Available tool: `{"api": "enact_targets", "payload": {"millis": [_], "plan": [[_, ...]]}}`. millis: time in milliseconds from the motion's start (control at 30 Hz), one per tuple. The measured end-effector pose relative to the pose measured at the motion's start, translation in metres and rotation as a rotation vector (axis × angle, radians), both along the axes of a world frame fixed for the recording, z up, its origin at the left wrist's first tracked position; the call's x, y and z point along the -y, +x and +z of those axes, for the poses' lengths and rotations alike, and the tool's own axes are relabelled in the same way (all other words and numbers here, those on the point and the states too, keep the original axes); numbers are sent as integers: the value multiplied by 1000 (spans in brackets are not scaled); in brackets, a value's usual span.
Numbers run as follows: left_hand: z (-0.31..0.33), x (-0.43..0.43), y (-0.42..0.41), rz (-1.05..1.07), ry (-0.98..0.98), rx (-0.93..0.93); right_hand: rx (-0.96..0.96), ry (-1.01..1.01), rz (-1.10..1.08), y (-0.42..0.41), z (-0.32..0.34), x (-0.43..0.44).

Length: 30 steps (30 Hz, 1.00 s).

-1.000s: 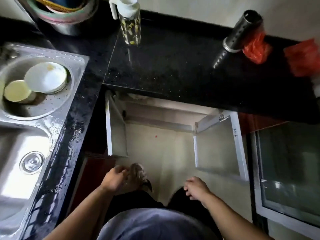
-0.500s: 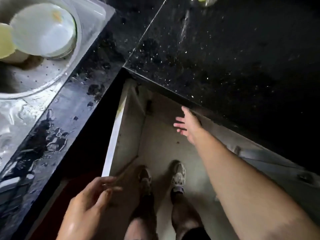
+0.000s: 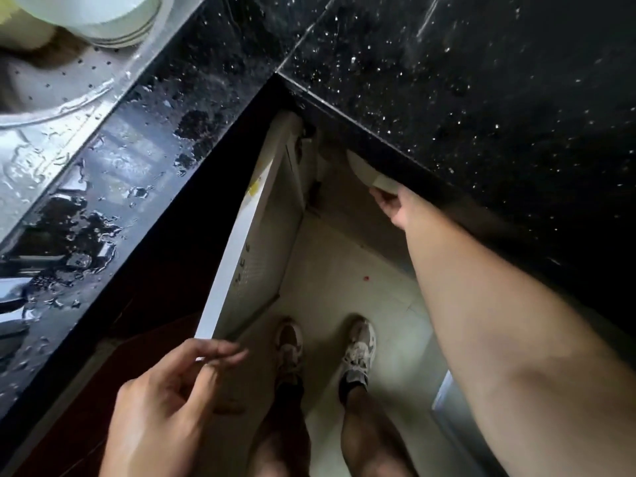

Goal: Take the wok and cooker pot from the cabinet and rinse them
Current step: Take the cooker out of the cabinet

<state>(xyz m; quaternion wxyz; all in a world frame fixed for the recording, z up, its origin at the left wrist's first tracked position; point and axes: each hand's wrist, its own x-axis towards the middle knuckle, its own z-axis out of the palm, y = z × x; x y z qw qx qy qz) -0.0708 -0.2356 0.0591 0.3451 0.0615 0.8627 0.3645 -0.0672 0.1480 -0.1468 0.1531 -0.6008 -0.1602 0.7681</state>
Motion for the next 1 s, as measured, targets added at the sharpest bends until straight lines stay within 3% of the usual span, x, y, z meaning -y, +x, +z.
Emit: {"api": "enact_targets", "payload": {"millis": [300, 500, 633, 800, 900, 1000], "plan": [[16, 6, -4, -139, -41, 121, 391, 56, 372, 137, 72, 97], [34, 7, 11, 104, -73, 243, 403, 95, 726, 224, 188, 164], [76, -6, 35, 282, 28, 353, 336, 225, 991, 255, 276, 171], [140, -6, 49, 521, 426, 444, 229, 458, 1336, 237, 363, 150], [171, 7, 31, 488, 433, 282, 160, 626, 1466, 188, 392, 138], [190, 28, 2, 602, 509, 270, 96, 752, 1557, 126, 409, 137]]}}
